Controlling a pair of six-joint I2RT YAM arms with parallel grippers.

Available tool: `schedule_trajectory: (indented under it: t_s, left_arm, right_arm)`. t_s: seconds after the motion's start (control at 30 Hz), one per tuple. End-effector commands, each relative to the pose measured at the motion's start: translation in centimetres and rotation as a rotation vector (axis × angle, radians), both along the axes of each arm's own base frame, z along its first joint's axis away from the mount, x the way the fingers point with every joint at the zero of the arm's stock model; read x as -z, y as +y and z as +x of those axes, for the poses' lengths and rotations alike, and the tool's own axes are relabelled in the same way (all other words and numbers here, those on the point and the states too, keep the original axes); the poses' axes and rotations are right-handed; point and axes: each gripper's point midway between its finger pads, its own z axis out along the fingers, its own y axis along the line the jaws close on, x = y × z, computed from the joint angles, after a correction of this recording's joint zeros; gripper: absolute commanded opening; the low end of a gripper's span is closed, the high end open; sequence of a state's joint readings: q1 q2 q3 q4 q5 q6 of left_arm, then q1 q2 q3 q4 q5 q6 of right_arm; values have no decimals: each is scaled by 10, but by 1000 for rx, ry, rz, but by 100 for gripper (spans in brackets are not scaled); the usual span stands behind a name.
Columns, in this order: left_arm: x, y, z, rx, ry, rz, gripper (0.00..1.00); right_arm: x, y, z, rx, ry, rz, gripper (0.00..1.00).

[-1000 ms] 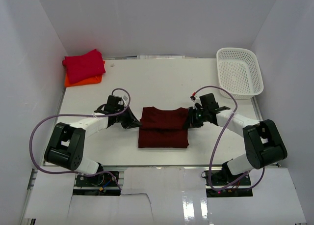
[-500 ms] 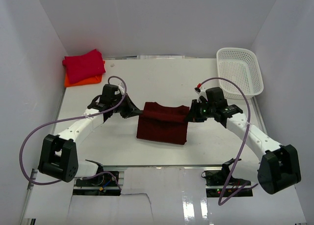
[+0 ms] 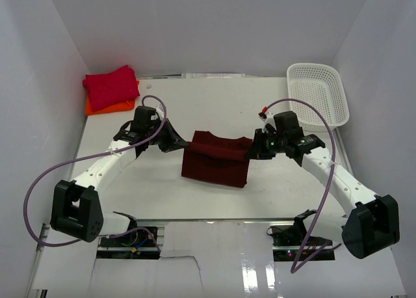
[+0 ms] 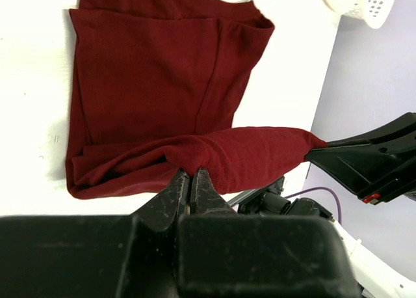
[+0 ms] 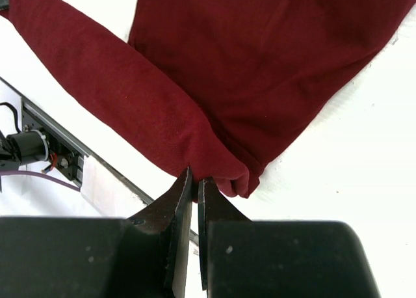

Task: Fold and stack the t-shirts
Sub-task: Fold the long partially folded tshirt into a neat square

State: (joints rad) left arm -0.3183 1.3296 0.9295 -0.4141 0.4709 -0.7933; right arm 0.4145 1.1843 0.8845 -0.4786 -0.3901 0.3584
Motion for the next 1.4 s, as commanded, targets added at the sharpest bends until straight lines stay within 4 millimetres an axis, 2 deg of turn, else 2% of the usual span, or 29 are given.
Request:
schedule_trajectory:
  t_s: [0.0, 0.3, 0.6, 0.8, 0.97, 1.07, 1.1, 1.13, 1.2, 1.23, 1.3, 1.37]
  left_arm:
    - [-39, -1, 6, 2, -99, -25, 0]
    - [-52, -6, 19, 9, -121, -28, 0]
    - [-49, -12, 50, 6, -136, -8, 0]
    - [-33, -18, 78, -2, -126, 10, 0]
    - [-17, -15, 104, -19, -108, 17, 0]
    - [-19, -17, 119, -21, -121, 13, 0]
    - [-11, -18, 125, -18, -110, 17, 0]
    - [-15, -19, 131, -19, -121, 15, 0]
    - [-10, -22, 140, -16, -120, 14, 0]
    - [-5, -25, 145, -8, -111, 10, 0]
    - [-2, -27, 152, -11, -111, 10, 0]
    - [5, -27, 162, -23, -111, 17, 0]
  right_arm:
    - [-30, 3, 7, -6, -75, 20, 8]
    - [-45, 5, 16, -6, -97, 14, 8]
    - [-41, 7, 40, 11, -104, -28, 8]
    - [-30, 1, 64, 35, -98, -74, 8]
    - [-25, -16, 90, 68, -107, -83, 8]
    - [-21, -24, 103, 80, -97, -87, 8]
    - [-20, -27, 108, 83, -101, -91, 8]
    - [-14, -27, 111, 77, -85, -90, 8]
    - [-14, -28, 120, 82, -98, -88, 8]
    - [-6, -29, 124, 84, -80, -92, 8]
    - [-5, -29, 136, 91, -93, -81, 8]
    - [6, -29, 145, 91, -75, -77, 8]
